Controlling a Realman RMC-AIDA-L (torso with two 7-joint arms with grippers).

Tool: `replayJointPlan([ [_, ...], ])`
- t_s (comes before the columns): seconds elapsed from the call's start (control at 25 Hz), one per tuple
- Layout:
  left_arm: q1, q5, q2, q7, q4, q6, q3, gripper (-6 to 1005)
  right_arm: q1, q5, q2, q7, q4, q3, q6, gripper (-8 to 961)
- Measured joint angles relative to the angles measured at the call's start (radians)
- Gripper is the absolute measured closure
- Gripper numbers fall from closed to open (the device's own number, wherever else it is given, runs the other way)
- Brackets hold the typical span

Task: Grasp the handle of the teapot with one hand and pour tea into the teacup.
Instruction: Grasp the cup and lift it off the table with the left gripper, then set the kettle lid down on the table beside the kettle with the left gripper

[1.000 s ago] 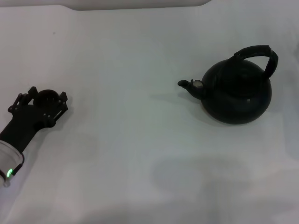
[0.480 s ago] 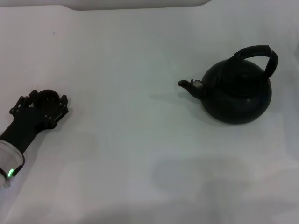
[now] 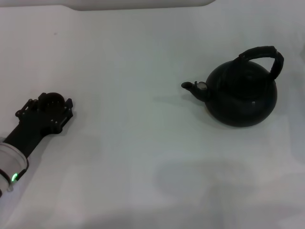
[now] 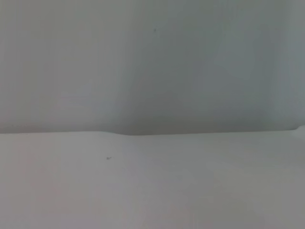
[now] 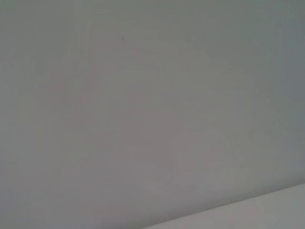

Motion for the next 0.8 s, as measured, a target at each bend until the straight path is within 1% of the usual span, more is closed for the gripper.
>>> replayJointPlan([
  [0.08,0.0,0.001,0.0,0.0,-0.001,-0.002,0.0,303,0.0,0.0,0.0,0.0,0.0,0.0,0.0,73],
  [0.28,-0.001,0.013,0.0,0.0,-0.014,-0.019,0.0,303,0.0,0.0,0.0,0.0,0.001,-0.001,0.0,73],
  [0.4,-0.01,0.06,-0.001,-0.002,-0.034,-0.042,0.0,302,0.0,0.0,0.0,0.0,0.001,-0.002,0.001,73],
  [0.48,-0.018,0.12,-0.003,-0.006,-0.079,-0.044,0.0,302,0.0,0.0,0.0,0.0,0.001,-0.002,0.001,73],
  [0.52,-0.018,0.12,-0.003,-0.006,-0.079,-0.044,0.0,302,0.0,0.0,0.0,0.0,0.001,-0.002,0.001,73],
  [0.68,-0.041,0.241,-0.007,-0.007,-0.119,-0.03,0.006,302,0.002,0.0,0.0,0.0,0.001,-0.004,0.002,73],
  [0.8,-0.053,0.281,-0.008,-0.009,-0.142,-0.018,0.052,302,0.003,0.0,0.0,0.0,0.001,-0.004,0.002,73],
])
